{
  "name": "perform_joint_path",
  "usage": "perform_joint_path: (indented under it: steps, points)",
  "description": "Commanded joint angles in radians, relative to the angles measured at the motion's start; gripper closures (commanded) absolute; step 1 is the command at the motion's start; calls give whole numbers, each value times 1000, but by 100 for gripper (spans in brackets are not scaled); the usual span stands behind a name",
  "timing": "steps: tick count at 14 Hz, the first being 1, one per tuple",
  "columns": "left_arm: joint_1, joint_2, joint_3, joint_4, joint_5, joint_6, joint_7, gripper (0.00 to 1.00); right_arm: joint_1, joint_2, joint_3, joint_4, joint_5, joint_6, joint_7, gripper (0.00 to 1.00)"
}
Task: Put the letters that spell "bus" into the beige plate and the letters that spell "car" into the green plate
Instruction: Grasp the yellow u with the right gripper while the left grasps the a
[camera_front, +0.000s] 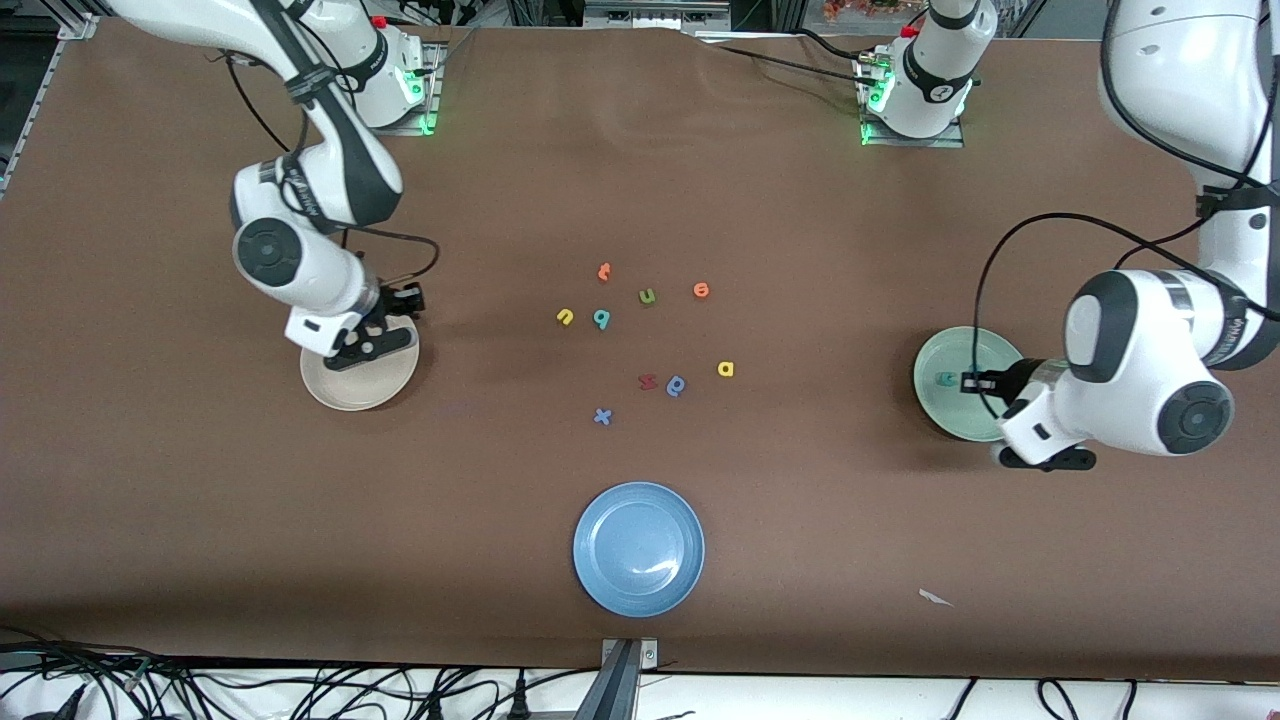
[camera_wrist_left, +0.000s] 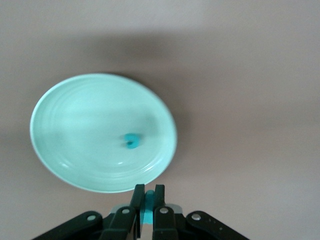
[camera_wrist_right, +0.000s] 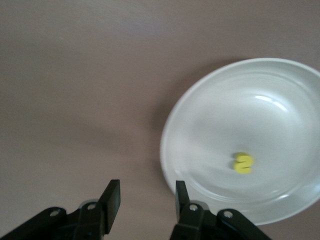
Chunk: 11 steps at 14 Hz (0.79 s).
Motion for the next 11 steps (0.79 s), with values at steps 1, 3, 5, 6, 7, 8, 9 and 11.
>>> perform_joint_path:
  steps: [1,3,5,6,7,8,9,11]
  points:
    - [43,-27,-11,-136,78,71,82,100,106,13,0,45,35,-1,162,47]
    - [66,-6,-11,-216,95,169,96,100,178,53,-1,89,36,4,288,45]
    - [70,11,-11,-262,95,242,96,100,238,99,-1,132,35,24,397,44]
    - [70,13,-11,-279,96,255,96,100,264,120,-1,149,32,36,439,44]
    - [70,14,-13,-291,95,268,94,99,287,142,-1,158,21,51,482,44]
    - [68,16,-11,-296,96,271,93,84,304,159,-1,162,18,80,515,44]
    - [68,16,-13,-294,95,271,90,21,316,175,-1,162,16,111,540,44]
    - [65,-3,-14,-282,95,262,82,0,338,206,-1,162,-22,153,586,44]
